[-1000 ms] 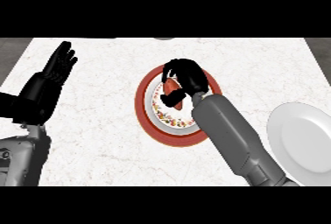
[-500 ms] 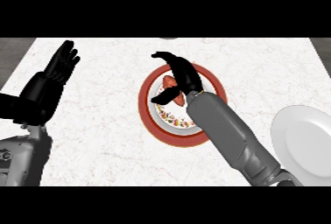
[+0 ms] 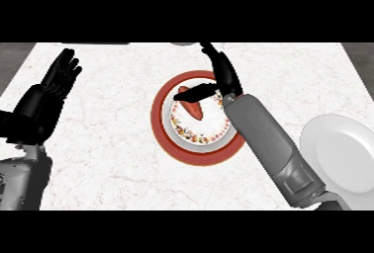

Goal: Pick the sweet potato from the plate and place it in the plate

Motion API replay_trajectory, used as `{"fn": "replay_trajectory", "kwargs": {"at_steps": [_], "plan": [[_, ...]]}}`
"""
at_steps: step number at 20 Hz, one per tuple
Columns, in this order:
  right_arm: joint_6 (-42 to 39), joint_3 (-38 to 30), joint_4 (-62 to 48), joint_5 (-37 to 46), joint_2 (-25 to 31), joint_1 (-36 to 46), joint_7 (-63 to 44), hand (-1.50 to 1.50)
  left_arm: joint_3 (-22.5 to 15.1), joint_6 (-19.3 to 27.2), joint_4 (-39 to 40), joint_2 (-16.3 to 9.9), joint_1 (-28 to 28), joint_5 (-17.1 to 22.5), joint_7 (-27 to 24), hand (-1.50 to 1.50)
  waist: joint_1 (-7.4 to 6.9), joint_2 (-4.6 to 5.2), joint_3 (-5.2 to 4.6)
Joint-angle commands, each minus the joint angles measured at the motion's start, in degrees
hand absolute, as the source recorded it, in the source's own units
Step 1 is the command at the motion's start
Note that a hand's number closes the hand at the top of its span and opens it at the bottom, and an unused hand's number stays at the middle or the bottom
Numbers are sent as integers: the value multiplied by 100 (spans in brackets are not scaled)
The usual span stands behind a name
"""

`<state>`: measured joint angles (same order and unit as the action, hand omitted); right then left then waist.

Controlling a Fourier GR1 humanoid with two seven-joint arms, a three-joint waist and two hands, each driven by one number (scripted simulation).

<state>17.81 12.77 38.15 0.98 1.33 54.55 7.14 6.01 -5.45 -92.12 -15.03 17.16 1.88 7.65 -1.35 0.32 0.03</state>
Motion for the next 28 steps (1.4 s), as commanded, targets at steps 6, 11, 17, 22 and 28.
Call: {"fn": "replay_trajectory", "kwargs": {"at_steps": [6, 11, 17, 22, 28], "plan": [[-1130, -885, 526, -678, 1101, -746, 476, -150, 17, 12, -67, 76, -214, -65, -53, 0, 168, -40, -1], [-1955, -1251, 234, -803, 1839, -979, 1081, -150, 49, -10, -171, 123, -570, -129, -396, 0, 96, -19, -1], [-2675, -1540, -297, -753, 2394, -1027, 1515, -150, 199, -131, 228, -41, 193, 6, 72, 0, 98, -5, 0], [-3216, -1770, -1027, -611, 2835, -1126, 2430, -150, 100, -53, 158, 119, 20, -123, -131, 0, 48, 10, 3], [-3066, -1831, -1304, -266, 3093, -964, 2760, -150, 341, -375, -206, -90, -182, 226, 108, 0, 26, -3, 3]]}}
